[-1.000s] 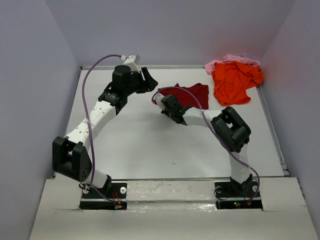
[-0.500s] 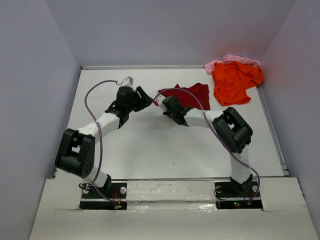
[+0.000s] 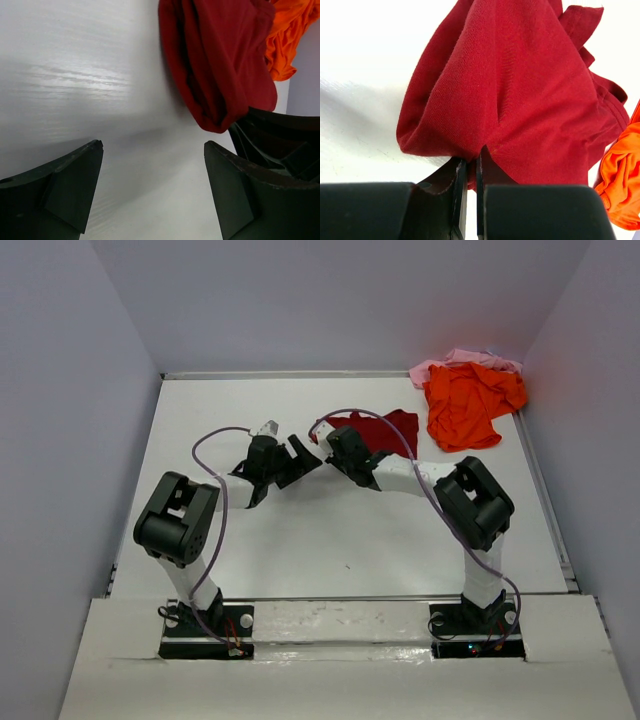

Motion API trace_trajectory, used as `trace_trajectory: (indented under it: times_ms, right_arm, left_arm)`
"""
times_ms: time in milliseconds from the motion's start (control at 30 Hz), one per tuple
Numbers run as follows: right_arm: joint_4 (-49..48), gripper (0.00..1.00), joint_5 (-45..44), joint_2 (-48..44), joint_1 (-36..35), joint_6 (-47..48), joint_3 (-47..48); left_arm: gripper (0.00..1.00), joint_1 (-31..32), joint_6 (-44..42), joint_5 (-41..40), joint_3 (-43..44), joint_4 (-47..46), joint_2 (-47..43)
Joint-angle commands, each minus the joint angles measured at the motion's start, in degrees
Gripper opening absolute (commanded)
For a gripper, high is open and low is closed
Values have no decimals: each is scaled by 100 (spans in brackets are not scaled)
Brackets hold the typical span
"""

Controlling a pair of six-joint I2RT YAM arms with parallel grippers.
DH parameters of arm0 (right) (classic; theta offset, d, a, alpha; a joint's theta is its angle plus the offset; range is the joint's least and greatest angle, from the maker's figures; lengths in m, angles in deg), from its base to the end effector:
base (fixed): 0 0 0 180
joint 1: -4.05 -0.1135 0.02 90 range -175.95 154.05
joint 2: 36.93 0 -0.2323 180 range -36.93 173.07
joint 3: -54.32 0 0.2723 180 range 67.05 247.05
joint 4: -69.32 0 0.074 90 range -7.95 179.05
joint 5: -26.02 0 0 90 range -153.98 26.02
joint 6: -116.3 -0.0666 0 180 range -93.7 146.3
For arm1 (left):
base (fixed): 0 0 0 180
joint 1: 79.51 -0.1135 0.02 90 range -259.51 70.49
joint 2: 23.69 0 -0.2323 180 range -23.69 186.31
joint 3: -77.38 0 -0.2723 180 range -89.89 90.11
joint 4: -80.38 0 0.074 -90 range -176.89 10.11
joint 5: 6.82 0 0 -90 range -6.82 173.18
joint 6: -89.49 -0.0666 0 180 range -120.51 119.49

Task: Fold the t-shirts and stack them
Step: Fold the tshirt, then neatly place the folded tshirt to the corner

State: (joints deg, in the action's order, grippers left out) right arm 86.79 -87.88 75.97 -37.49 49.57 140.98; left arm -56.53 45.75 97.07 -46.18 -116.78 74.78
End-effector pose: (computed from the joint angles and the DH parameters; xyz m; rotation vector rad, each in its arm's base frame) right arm 0.3563 0.2796 0.1139 -1.0410 2.0224 -0.3196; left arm 0.3457 -0.1640 0.1026 -0.2680 2.1241 -0.9885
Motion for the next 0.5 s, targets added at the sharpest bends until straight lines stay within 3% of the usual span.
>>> trace_trajectory:
  times_ms: [0, 300, 467]
  right_arm:
    - [-69, 0, 114, -418, 5, -138, 60]
    - [10, 0, 193, -603, 5, -156, 95]
    - [37, 0, 210, -568, 58, -147, 121]
  left_arm:
    - [91, 40, 129, 192, 86, -1024, 66]
    - [91, 5, 1181, 676, -266, -2801, 760]
    - [91, 4, 1605, 791, -222, -3295, 1287]
